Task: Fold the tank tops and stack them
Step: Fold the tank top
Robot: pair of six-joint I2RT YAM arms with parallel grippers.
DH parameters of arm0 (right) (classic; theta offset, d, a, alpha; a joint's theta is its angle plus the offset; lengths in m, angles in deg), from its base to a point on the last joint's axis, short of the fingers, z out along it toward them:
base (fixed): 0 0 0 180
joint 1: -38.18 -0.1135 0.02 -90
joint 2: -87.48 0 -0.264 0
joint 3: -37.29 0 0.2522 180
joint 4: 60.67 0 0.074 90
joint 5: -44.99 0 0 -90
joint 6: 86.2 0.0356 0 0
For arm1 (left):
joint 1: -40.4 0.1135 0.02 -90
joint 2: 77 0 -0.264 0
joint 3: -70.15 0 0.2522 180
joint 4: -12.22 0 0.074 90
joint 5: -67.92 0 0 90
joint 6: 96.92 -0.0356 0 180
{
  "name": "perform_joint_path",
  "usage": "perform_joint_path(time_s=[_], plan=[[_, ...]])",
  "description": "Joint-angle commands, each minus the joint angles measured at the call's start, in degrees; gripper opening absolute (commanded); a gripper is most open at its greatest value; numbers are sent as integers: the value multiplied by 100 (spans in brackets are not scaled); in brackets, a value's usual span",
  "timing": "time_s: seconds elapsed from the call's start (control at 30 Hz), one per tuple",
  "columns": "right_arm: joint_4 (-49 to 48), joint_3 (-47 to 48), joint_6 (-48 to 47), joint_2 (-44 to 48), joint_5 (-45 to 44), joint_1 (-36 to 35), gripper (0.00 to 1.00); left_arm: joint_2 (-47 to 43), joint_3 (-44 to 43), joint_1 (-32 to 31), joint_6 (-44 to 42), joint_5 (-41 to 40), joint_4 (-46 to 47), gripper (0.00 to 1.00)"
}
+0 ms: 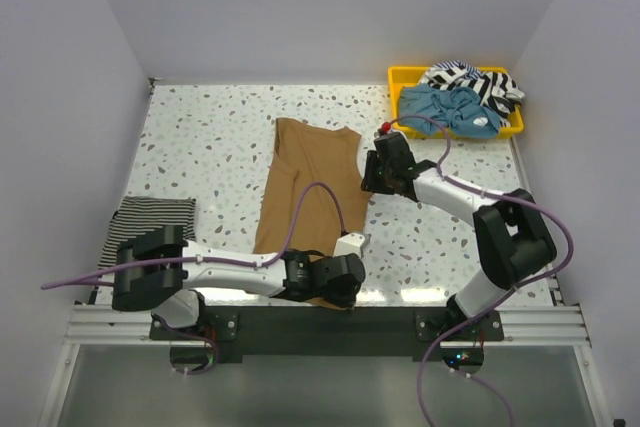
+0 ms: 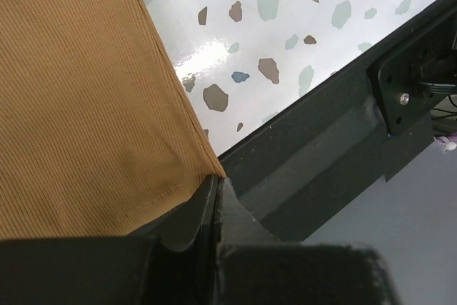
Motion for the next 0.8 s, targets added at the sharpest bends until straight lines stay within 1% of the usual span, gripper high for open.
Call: perform_joint_path(time_s=[0.0,0.2,0.47,0.5,0.53,0.6,0.63,0.7,0.77], plan=[[-103,-94,263,-199,-490,4,38,-261,60,-20,148,26,165,0],[-102,-33,316,-454,-535,-5,38,-323,95,-11,148,88,235,0],[-366,-50,431,-876,-570,-5,36,-367,113,24,87,114,261,0],[-357,-59,448,-885,-640,-5,34,-367,113,33,87,132,261,0],[-357,-68,466,-894,-693,-5,26,-358,113,33,78,132,270,0],[-305,-77,509,-885,-894,-5,15,-341,122,25,17,184,349,0],[-218,-85,510,-868,-1008,4,6,-314,113,42,-10,202,419,0],[-129,-68,484,-772,-1202,22,0,-227,52,42,-132,316,646,0],[3,-42,448,-684,-1369,74,0,-7,-114,42,-221,395,753,0]])
